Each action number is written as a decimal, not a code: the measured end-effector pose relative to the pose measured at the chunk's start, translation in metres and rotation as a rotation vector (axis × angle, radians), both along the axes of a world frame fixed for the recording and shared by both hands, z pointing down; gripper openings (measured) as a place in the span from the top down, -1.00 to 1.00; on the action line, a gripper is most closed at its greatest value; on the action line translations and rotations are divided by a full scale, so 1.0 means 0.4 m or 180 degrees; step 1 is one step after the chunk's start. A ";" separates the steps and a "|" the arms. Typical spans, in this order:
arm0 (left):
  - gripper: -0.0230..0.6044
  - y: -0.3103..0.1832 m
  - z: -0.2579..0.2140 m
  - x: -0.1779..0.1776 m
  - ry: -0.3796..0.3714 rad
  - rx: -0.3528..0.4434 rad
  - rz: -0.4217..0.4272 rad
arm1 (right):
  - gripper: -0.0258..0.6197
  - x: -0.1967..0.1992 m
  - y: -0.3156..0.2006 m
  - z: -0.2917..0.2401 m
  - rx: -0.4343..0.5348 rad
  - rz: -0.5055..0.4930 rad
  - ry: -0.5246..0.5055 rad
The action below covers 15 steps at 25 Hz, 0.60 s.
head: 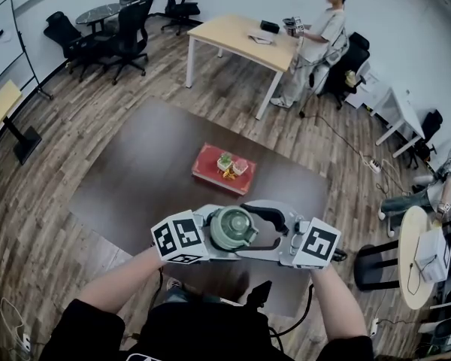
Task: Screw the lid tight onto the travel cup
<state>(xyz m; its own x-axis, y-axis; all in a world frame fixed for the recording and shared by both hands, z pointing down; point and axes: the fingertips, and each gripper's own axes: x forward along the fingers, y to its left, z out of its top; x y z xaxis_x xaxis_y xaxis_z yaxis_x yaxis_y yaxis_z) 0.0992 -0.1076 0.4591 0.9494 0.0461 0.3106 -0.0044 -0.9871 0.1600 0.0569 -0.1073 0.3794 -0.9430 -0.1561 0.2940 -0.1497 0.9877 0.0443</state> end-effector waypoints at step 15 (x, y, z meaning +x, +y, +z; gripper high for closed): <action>-0.40 -0.061 0.037 -0.019 -0.0196 0.0170 -0.0622 | -0.27 -0.020 -0.038 0.028 -0.0097 0.2083 0.0122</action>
